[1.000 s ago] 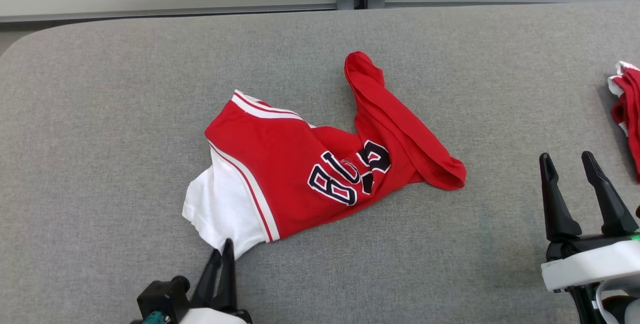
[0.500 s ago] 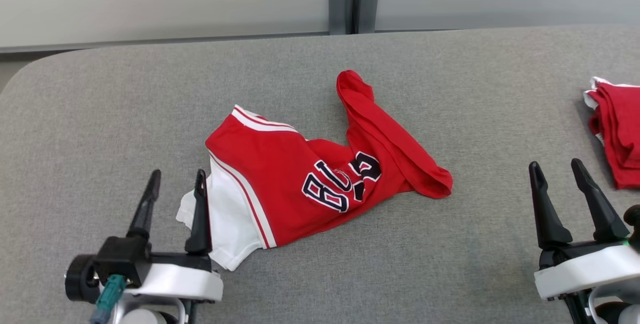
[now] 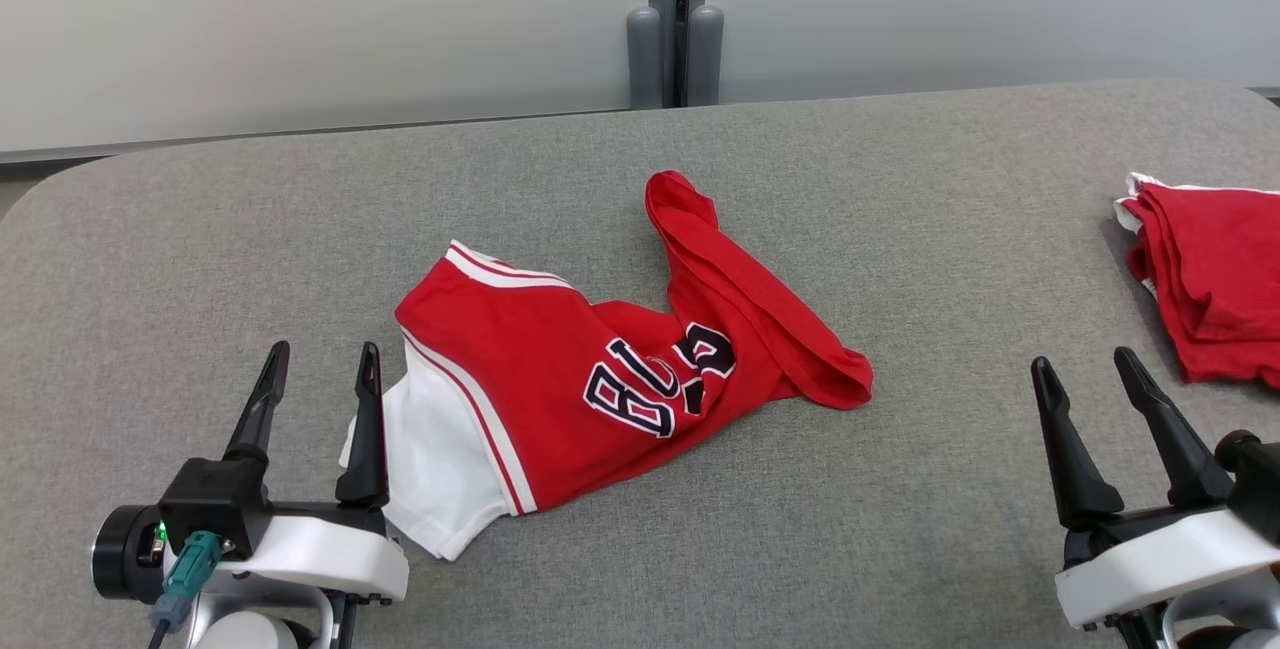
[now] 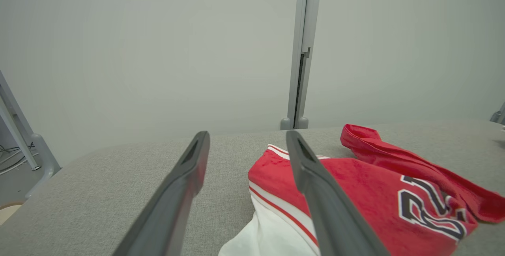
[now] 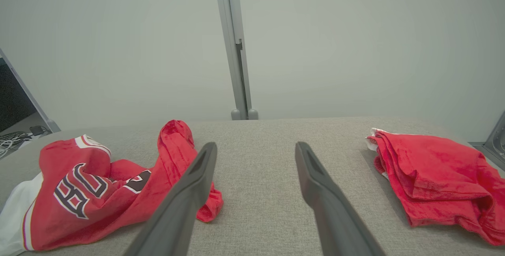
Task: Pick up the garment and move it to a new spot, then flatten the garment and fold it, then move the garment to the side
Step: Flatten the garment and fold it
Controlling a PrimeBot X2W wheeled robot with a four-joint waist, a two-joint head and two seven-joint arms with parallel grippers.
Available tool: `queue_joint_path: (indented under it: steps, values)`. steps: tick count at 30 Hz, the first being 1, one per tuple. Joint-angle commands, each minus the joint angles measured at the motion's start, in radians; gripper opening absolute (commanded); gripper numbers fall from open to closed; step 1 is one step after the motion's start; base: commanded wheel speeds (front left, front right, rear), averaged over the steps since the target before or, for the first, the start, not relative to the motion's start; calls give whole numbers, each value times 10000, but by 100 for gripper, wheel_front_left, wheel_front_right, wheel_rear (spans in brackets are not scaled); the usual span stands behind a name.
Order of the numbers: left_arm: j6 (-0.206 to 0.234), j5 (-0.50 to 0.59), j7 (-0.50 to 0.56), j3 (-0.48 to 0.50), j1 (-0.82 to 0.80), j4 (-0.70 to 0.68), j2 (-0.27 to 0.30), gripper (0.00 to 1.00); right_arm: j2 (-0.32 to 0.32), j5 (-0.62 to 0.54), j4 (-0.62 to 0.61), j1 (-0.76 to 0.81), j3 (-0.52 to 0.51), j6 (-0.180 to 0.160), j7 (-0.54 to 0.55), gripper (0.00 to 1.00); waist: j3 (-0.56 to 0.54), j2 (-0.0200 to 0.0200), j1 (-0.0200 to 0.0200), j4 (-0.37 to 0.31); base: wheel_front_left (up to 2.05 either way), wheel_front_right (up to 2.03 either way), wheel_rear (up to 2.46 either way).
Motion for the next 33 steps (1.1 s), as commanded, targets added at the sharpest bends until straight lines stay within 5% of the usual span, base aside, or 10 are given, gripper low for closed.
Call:
queue_joint_path:
  steps: [1,14,30,31,32,33]
  values:
    - [19,-23,2,33,-3,13,49,100,-67,-30,-15,8,-22,0,15,100,2,0,0,3,0,0,0]
    - [88,78,-74,-179,-368,-97,-122,100,-338,82,306,-195,517,0,175,100,399,0,0,354,0,0,0]
    - [-144,233,-403,-523,-1411,339,-958,100,-1148,316,4213,-2304,2274,0,-789,100,1668,0,0,1620,0,0,0]
    - [-192,278,-431,-519,-1498,425,-1044,100,-1135,339,4514,-2538,2324,-1,-972,20,1729,0,0,1669,0,0,0]
    - [-215,289,-432,-500,-1507,466,-1059,100,-1131,380,4603,-2590,2354,-1,-1029,0,1736,0,0,1671,0,0,0]
    - [-214,298,-441,-485,-1517,495,-1075,100,-1137,441,4631,-2613,2353,0,-1087,0,1747,0,0,1658,0,0,0]
